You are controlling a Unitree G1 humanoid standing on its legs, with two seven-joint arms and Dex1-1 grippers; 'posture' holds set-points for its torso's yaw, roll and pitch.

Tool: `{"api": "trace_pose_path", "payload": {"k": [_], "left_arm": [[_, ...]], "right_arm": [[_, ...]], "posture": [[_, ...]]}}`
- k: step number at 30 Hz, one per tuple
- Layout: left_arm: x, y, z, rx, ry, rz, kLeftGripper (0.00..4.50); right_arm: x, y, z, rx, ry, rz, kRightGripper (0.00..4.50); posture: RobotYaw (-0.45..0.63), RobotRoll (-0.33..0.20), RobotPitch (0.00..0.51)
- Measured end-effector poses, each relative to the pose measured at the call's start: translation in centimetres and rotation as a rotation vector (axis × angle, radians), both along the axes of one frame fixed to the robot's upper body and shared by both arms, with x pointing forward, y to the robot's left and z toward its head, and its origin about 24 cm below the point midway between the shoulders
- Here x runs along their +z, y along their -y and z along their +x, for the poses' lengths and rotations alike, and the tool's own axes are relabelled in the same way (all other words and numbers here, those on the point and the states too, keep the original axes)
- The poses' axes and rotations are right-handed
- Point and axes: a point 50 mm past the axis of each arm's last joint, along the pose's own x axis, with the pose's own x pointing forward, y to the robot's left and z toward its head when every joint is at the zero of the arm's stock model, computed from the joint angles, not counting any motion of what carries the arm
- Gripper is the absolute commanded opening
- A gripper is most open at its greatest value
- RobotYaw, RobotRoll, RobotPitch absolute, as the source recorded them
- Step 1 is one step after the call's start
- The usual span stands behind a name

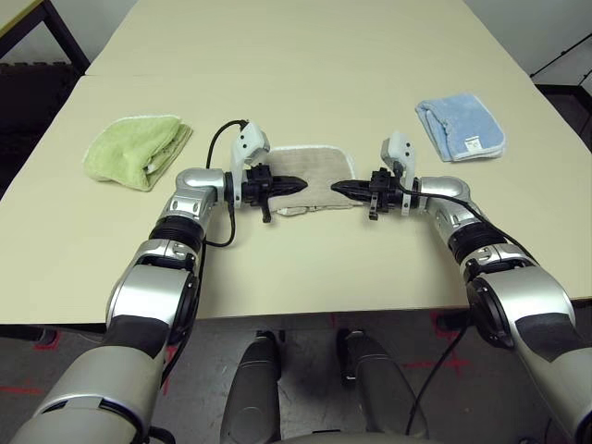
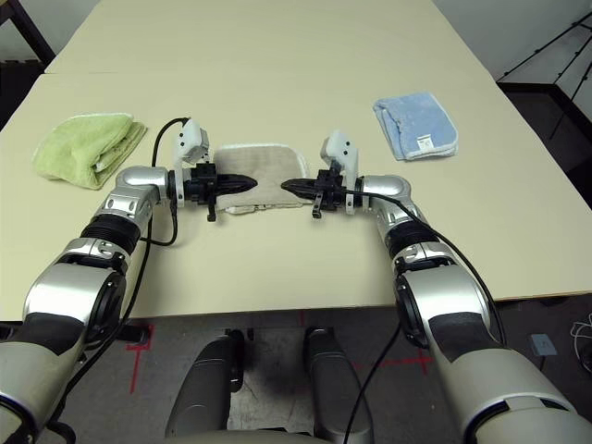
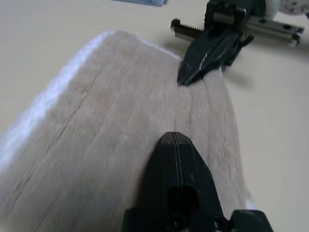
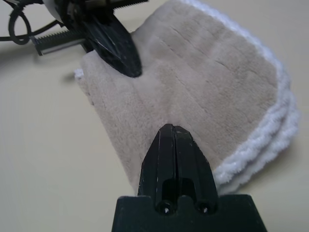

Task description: Fold the towel and set it aside.

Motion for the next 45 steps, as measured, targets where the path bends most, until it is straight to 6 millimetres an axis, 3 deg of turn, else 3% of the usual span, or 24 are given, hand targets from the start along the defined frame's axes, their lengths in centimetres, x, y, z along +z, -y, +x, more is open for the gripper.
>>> {"api": "trace_pose_path", "payload": {"k": [10, 16, 21, 24, 35, 45], "left_arm": [[0.5, -2.1, -0.3, 0.038, 0.017, 0.007, 0.03], [1.2, -3.0, -0.1, 0.098, 0.048, -0.013, 0.03], [4.1, -3.2, 0.7, 0.173, 0.129, -0.104, 0.03], [5.5, -3.0, 1.2, 0.216, 0.144, -0.175, 0.03], [2.9, 0.6, 1.9, 0.267, 0.046, -0.247, 0.03], [0.6, 0.5, 2.2, 0.393, 0.005, -0.166, 0.03]], "right_arm": [[0.3, -0.1, 0.1, -0.003, 0.021, -0.003, 0.0], [2.5, 0.6, 0.6, 0.001, 0.06, 0.073, 0.0], [5.2, 0.7, 1.5, -0.068, 0.132, 0.171, 0.0], [5.1, -0.4, 1.7, -0.09, 0.126, 0.191, 0.0], [3.0, -4.0, 2.1, -0.224, 0.075, 0.126, 0.0], [1.4, -4.8, 2.4, -0.342, 0.027, 0.013, 0.0]], "posture": [[0.07, 0.0, 0.172], [0.07, 0.0, 0.172], [0.07, 0.0, 0.173], [0.07, 0.0, 0.175], [0.07, 0.0, 0.179], [0.06, 0.0, 0.181]]}}
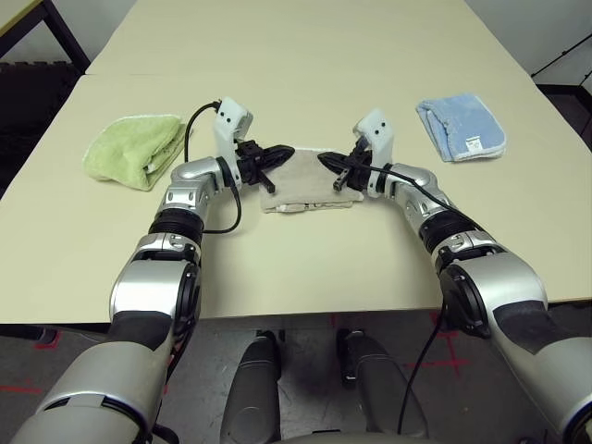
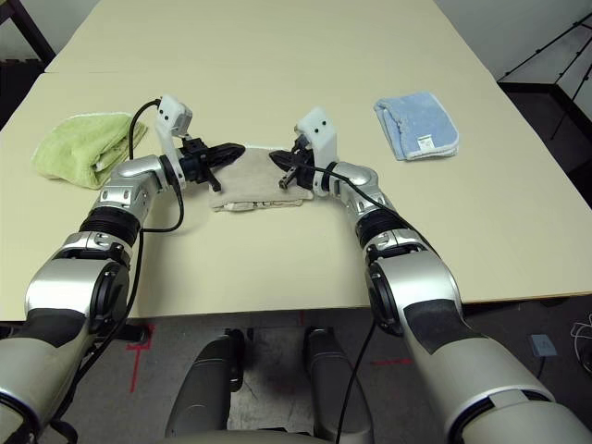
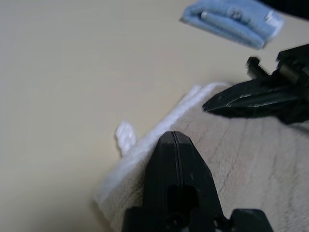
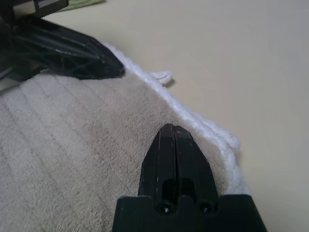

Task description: Fold the towel and set it aside.

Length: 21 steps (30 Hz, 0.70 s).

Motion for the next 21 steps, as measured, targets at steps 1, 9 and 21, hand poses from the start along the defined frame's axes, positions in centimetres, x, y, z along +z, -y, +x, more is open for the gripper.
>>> {"api": "trace_pose_path", "payload": {"k": [1, 9, 21], "left_arm": [[-0.2, -0.1, 0.0, 0.01, -0.002, 0.014, 0.03], [-0.6, -2.3, -0.3, 0.062, -0.003, 0.098, 0.03], [-0.9, -2.8, -0.4, 0.082, -0.006, 0.1, 0.03]], "right_arm": [[0.0, 0.0, 0.0, -0.008, -0.002, -0.002, 0.0], [0.0, 0.9, 0.3, -0.061, -0.007, -0.024, 0.0], [0.4, 2.7, 0.5, -0.092, -0.012, -0.008, 0.0]], "posture": [[0.06, 0.0, 0.181], [0.06, 0.0, 0.183], [0.05, 0.0, 0.18]]}}
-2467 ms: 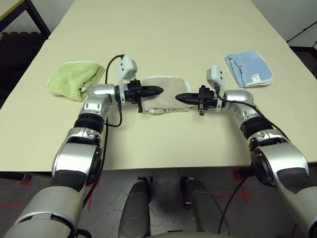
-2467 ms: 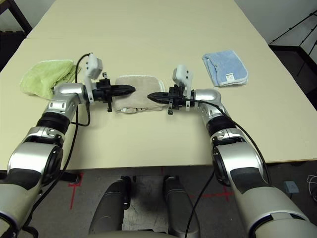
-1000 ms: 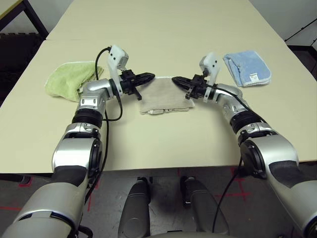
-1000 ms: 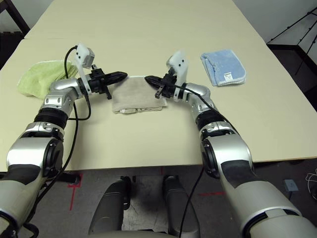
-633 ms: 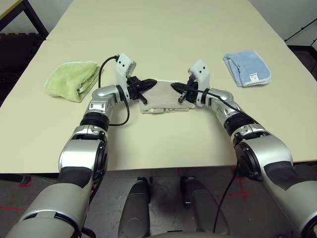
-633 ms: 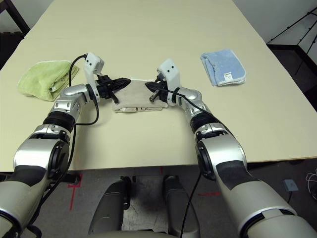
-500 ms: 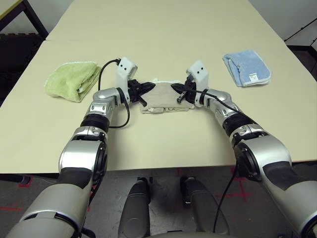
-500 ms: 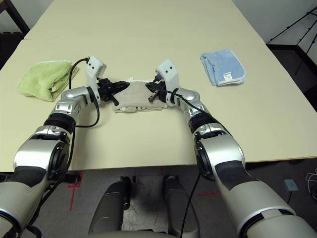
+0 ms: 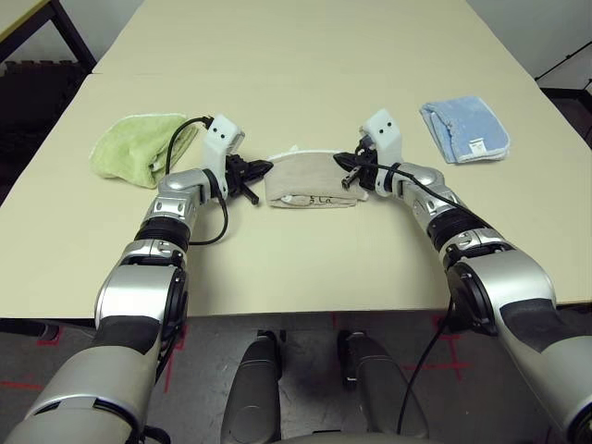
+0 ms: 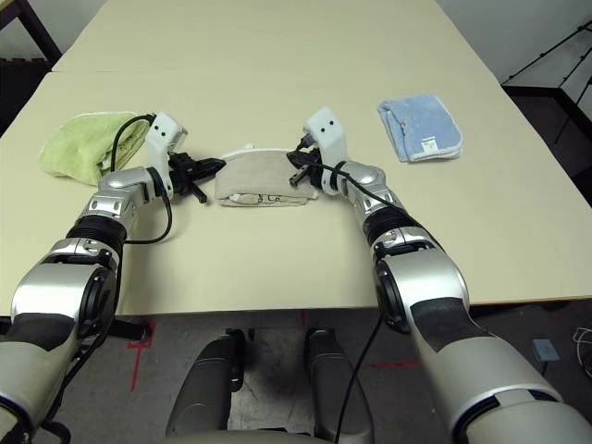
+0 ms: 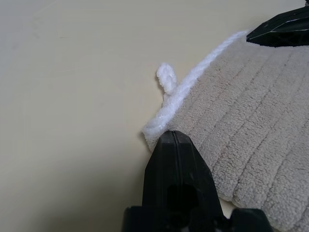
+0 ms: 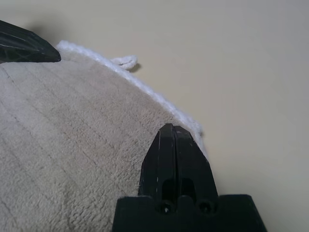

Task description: Fold the towel and set it aside.

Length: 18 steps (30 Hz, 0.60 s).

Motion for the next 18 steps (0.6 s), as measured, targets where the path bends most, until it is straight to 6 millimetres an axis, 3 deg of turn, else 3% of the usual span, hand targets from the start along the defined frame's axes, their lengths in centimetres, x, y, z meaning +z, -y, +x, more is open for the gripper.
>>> {"api": "trace_pose_path", "payload": {"k": [4, 8, 12, 15, 18], "left_arm": [[0.8, -0.5, -0.3, -0.061, 0.01, -0.033, 0.03], [3.5, -0.4, -1.0, -0.228, 0.093, -0.092, 0.03], [4.2, -1.7, -3.3, -0.369, 0.114, -0.069, 0.03], [4.2, -2.5, -4.6, -0.415, 0.102, -0.033, 0.66], [4.8, -2.7, -5.3, -0.451, 0.116, -0.004, 1.79]], "right_arm": [[1.0, 2.1, -0.1, 0.039, 0.001, 0.094, 0.0], [2.8, 5.1, -0.4, 0.1, 0.046, 0.147, 0.0], [4.7, 8.0, -1.7, 0.243, 0.125, 0.132, 0.0], [4.6, 9.5, -2.8, 0.326, 0.165, 0.044, 0.74], [3.6, 9.7, -3.4, 0.386, 0.144, 0.006, 1.86]], "posture": [[0.05, 0.0, 0.18], [0.05, 0.0, 0.176], [0.05, 0.0, 0.175], [0.05, 0.0, 0.175], [0.05, 0.0, 0.169]]}}
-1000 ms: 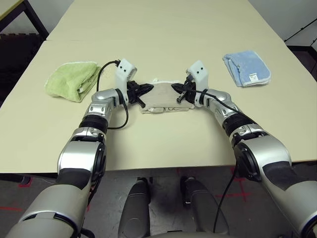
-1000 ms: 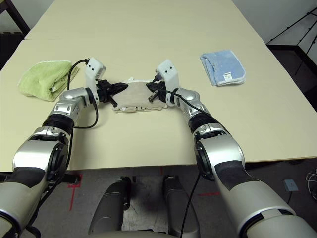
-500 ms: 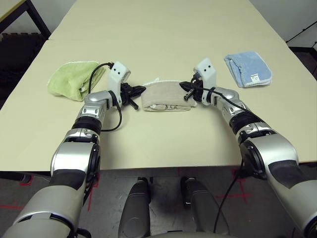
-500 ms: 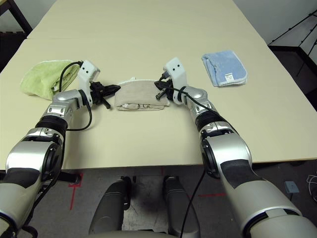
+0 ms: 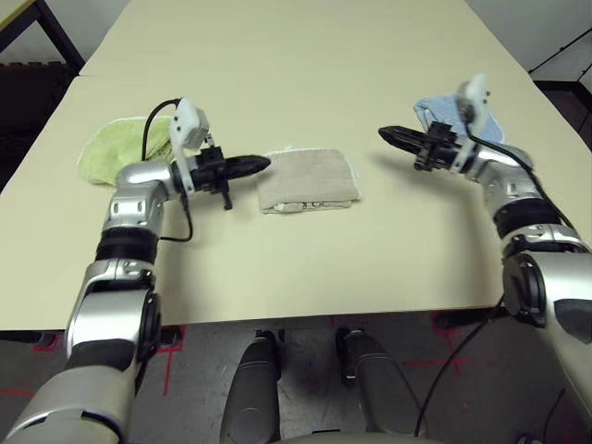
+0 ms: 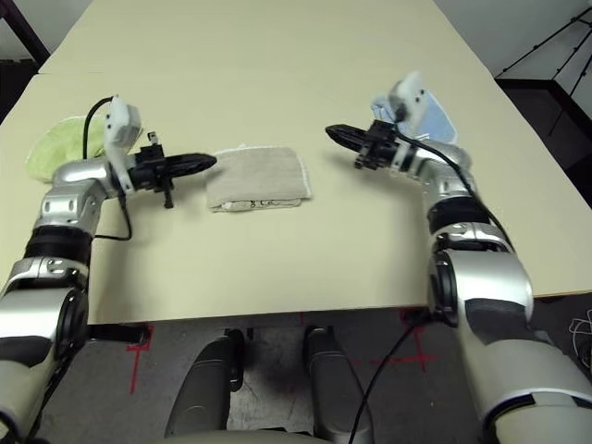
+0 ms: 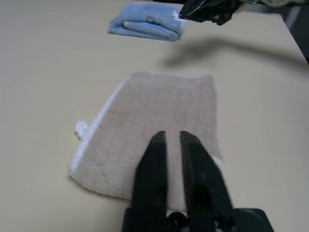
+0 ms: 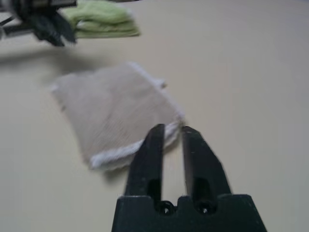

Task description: Fold the towel and set it aside.

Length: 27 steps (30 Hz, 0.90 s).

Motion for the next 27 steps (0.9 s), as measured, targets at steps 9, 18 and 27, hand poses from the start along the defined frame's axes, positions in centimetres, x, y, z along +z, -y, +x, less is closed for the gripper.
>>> {"api": "trace_pose_path", "payload": {"k": [9, 18, 27], "left_arm": [[0.5, 0.3, -0.7, -0.058, 0.041, 0.031, 4.48], [0.5, -0.1, -0.9, -0.047, 0.043, 0.044, 4.48], [-0.2, -0.9, -0.5, 0.111, -0.085, -0.039, 4.48]], "right_arm": [[-0.8, -0.1, -0.6, 0.091, -0.186, 0.016, 4.49], [-1.0, -0.3, -1.0, 0.004, -0.533, 0.206, 4.49], [-1.3, -0.2, -1.7, -0.061, -0.568, 0.236, 4.49]], "posture": [[0.05, 0.0, 0.165], [0.05, 0.0, 0.167], [0.05, 0.0, 0.175]]}}
